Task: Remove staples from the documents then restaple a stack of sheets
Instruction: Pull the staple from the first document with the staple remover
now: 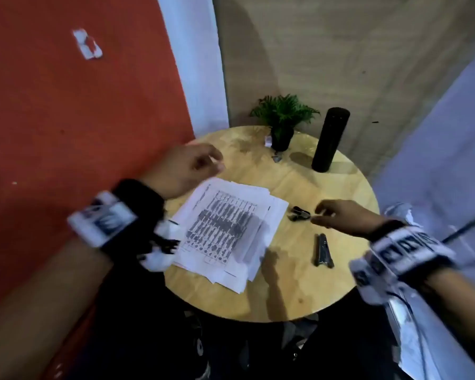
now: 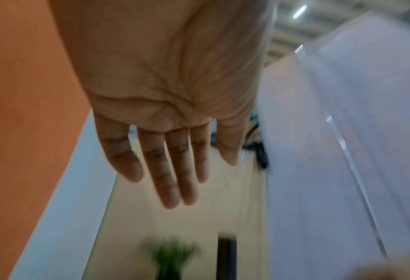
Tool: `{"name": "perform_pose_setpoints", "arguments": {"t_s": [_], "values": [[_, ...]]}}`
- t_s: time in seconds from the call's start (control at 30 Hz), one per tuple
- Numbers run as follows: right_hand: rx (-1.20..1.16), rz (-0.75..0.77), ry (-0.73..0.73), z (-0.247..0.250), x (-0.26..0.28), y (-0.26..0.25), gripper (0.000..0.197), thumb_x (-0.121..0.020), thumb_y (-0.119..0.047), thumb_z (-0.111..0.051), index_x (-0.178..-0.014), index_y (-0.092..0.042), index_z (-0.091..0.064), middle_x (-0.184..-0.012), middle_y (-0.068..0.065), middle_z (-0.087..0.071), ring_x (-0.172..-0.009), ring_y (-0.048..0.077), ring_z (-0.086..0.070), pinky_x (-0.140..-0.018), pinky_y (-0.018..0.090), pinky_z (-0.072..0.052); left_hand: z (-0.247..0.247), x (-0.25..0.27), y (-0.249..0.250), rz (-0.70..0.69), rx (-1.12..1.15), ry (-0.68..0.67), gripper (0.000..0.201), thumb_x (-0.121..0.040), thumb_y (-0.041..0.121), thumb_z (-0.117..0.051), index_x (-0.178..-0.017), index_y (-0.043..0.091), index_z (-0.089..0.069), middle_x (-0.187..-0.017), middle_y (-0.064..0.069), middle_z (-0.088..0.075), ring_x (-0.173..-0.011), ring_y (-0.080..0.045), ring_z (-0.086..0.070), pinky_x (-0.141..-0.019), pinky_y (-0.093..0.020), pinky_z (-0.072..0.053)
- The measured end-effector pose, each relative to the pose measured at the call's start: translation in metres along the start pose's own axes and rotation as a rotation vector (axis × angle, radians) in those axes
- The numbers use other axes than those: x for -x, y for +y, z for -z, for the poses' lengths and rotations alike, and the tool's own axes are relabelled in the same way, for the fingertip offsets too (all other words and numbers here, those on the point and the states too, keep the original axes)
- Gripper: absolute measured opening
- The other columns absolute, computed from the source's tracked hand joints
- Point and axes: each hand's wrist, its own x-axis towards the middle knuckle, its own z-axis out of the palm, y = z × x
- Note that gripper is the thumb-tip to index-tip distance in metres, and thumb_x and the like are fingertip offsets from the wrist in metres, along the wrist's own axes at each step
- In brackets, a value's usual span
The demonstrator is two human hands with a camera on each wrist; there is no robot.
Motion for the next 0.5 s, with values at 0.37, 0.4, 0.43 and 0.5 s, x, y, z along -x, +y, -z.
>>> {"name": "perform_pose_setpoints", "arguments": {"t_s": [0.37, 0.4, 0.43, 0.5], "values": [[0.015, -0.149, 0.020, -0.100, -0.125, 0.033, 0.060, -0.087, -0.020, -0.060, -0.141, -0.012, -0.036, -0.145, 0.013, -0.034, -0.127, 0.030, -0.041, -0.097, 0.037, -0.042, -0.218, 0.016, -0.133, 0.540, -0.381, -0.773, 0.082, -0.092, 0.046, -0.052, -0.151, 0.030, 0.002, -0.159, -0.008, 0.012, -0.146, -0.035, 0.001, -0.114, -0.054, -0.019], [0.004, -0.158, 0.051, -0.103, -0.134, 0.034, 0.056, -0.086, -0.018, -0.059, -0.138, -0.011, -0.038, -0.138, 0.016, -0.039, -0.123, 0.033, -0.043, -0.094, 0.040, -0.044, -0.221, 0.023, -0.137, 0.534, -0.412, -0.759, 0.083, -0.091, 0.048, -0.053, -0.151, 0.031, 0.003, -0.159, -0.007, 0.014, -0.145, -0.035, 0.002, -0.112, -0.057, -0.021], [0.008, -0.158, 0.086, -0.104, -0.139, 0.035, 0.052, -0.086, -0.016, -0.058, -0.135, -0.010, -0.040, -0.134, 0.017, -0.040, -0.122, 0.036, -0.042, -0.092, 0.041, -0.045, -0.225, 0.029, -0.139, 0.515, -0.450, -0.726, 0.084, -0.090, 0.050, -0.053, -0.150, 0.032, 0.003, -0.159, -0.006, 0.014, -0.145, -0.034, 0.001, -0.110, -0.057, -0.023], [0.058, -0.168, 0.140, -0.106, -0.153, 0.035, 0.048, -0.088, -0.015, -0.053, -0.134, -0.011, -0.039, -0.138, 0.016, -0.033, -0.125, 0.037, -0.037, -0.089, 0.043, -0.045, -0.230, 0.034, -0.142, 0.464, -0.498, -0.656, 0.084, -0.088, 0.054, -0.053, -0.151, 0.029, -0.003, -0.159, -0.010, 0.006, -0.144, -0.036, -0.005, -0.108, -0.055, -0.025]]}}
